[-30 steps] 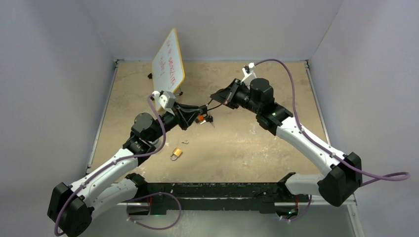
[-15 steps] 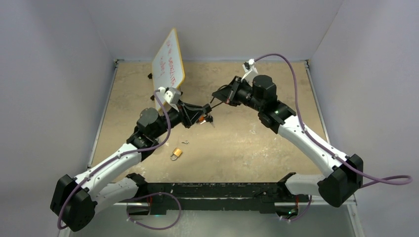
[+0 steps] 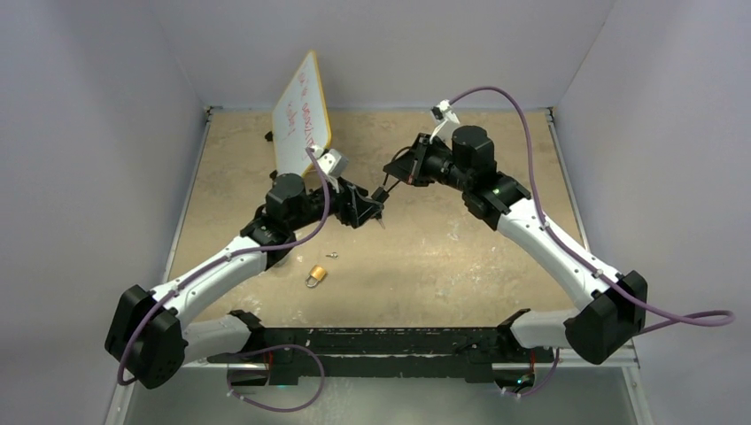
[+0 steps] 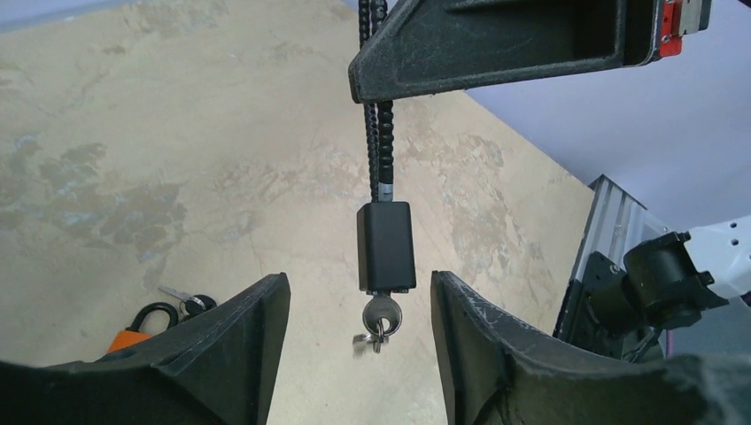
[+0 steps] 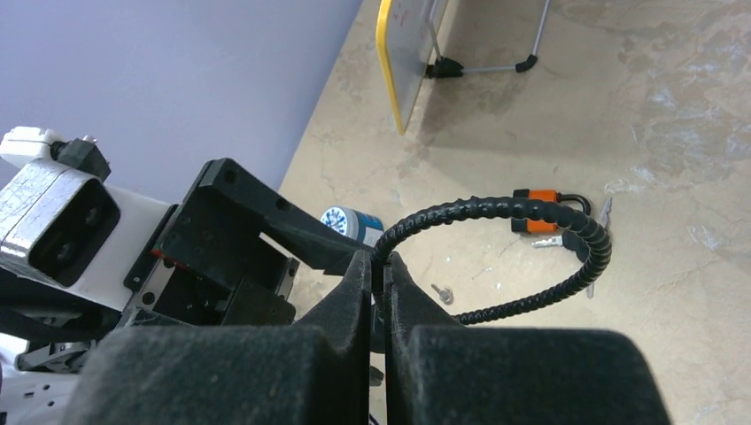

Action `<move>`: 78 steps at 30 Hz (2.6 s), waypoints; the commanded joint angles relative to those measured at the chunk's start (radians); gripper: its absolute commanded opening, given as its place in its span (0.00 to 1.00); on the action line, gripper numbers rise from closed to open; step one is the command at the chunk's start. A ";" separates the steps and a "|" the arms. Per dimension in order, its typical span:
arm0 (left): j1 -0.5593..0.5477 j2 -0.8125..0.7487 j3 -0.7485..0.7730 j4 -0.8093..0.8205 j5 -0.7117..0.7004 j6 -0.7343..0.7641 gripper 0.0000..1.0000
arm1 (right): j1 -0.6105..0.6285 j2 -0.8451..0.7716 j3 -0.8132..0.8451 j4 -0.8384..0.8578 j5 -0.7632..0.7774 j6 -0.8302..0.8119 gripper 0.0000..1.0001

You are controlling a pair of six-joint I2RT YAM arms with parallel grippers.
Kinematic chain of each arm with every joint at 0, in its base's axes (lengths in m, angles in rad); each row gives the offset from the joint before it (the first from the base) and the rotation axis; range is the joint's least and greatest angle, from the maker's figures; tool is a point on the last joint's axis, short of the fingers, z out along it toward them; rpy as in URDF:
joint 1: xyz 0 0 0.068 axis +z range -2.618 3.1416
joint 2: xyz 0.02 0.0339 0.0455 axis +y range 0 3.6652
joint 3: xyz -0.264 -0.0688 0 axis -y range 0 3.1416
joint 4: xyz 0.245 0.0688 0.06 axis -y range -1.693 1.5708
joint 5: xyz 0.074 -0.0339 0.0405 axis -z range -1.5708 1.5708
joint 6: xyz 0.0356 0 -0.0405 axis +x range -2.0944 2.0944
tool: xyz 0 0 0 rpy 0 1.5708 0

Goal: Unlock with the key
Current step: Unlock the lock, then place the lock at the center of the board.

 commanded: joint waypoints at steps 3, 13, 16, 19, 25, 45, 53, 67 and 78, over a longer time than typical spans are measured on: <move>0.007 0.050 0.068 0.031 0.070 0.008 0.62 | 0.013 0.003 0.028 -0.001 -0.045 -0.051 0.00; 0.007 0.146 0.104 0.023 0.107 0.023 0.28 | 0.029 0.004 0.029 -0.001 -0.023 -0.057 0.00; 0.007 0.147 0.091 0.017 0.108 0.028 0.05 | 0.029 -0.011 0.023 0.007 -0.005 -0.052 0.00; 0.007 0.117 0.076 0.028 0.080 0.035 0.00 | 0.028 -0.031 -0.012 0.020 -0.004 -0.041 0.00; 0.007 -0.027 -0.041 0.236 -0.052 -0.041 0.00 | 0.026 -0.102 -0.206 0.048 0.123 0.000 0.00; 0.008 -0.113 -0.127 0.361 -0.034 -0.082 0.00 | 0.001 -0.017 -0.028 -0.116 0.284 0.277 0.00; 0.008 0.003 -0.068 0.073 -0.110 -0.025 0.00 | -0.026 -0.029 -0.002 -0.092 0.207 0.260 0.15; 0.001 0.409 0.172 -0.024 -0.001 -0.171 0.00 | -0.031 -0.225 -0.048 -0.269 0.591 0.249 0.70; -0.104 0.800 0.454 0.037 0.000 -0.390 0.01 | -0.031 -0.323 -0.120 -0.367 0.702 0.176 0.72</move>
